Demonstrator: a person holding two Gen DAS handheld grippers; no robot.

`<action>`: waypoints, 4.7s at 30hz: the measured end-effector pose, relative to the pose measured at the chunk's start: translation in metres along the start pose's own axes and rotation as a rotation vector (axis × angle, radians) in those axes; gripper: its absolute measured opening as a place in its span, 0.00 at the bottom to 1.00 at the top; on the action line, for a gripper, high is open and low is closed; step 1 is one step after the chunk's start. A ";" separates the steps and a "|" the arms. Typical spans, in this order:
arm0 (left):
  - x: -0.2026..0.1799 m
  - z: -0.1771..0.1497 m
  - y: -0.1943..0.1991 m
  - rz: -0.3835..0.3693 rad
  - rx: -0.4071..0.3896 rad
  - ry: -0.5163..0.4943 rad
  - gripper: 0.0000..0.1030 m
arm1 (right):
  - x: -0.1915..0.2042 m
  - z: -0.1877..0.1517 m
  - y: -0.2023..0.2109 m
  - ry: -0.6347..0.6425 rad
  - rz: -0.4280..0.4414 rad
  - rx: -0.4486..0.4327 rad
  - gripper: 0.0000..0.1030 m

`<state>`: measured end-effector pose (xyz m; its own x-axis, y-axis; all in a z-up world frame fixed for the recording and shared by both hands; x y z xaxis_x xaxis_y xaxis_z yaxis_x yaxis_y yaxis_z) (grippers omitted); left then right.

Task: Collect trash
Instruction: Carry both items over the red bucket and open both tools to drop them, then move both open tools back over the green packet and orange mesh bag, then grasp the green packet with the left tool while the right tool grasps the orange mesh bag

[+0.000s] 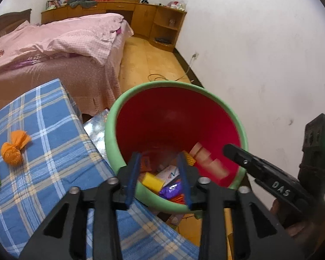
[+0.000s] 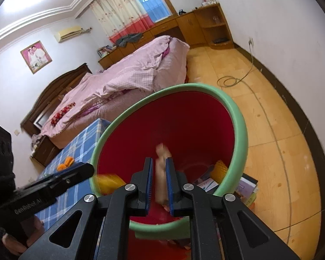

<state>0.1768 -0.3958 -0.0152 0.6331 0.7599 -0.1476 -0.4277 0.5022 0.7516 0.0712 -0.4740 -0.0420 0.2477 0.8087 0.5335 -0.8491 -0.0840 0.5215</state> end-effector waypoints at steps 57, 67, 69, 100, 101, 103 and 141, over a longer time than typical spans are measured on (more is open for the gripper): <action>0.281 -0.060 0.072 0.424 0.028 0.364 0.61 | 0.156 -0.040 -0.063 0.208 0.105 0.130 0.79; 0.277 -0.051 0.043 0.356 0.024 0.339 0.64 | 0.162 -0.045 -0.093 0.200 0.114 0.175 0.79; 0.277 -0.049 0.037 0.364 0.038 0.335 0.64 | 0.162 -0.044 -0.096 0.191 0.114 0.175 0.79; 0.357 -0.098 0.120 0.528 -0.124 0.616 0.64 | 0.224 -0.055 -0.139 0.293 0.076 0.242 0.79; 0.360 -0.102 0.120 0.535 -0.118 0.622 0.64 | 0.229 -0.057 -0.144 0.300 0.077 0.247 0.79; 0.362 -0.106 0.121 0.530 -0.113 0.628 0.64 | 0.239 -0.061 -0.157 0.320 0.075 0.256 0.79; 0.324 -0.094 0.108 0.443 -0.118 0.540 0.64 | 0.237 -0.074 -0.135 0.283 0.079 0.231 0.32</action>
<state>0.2746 -0.0567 -0.0427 -0.0124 0.9861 -0.1654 -0.6574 0.1166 0.7445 0.2098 -0.2281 -0.0349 0.0192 0.9206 0.3900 -0.7251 -0.2558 0.6394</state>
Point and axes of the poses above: each gripper's, at about its wrist camera, not at the fingertips, and y roughly against the way its jaws point, x to its left, z to its top, the point moved 6 cm from there along -y, roughly the way its jaws point, and after that the axes turned 7 degrees about z, right-handed, at the moved point
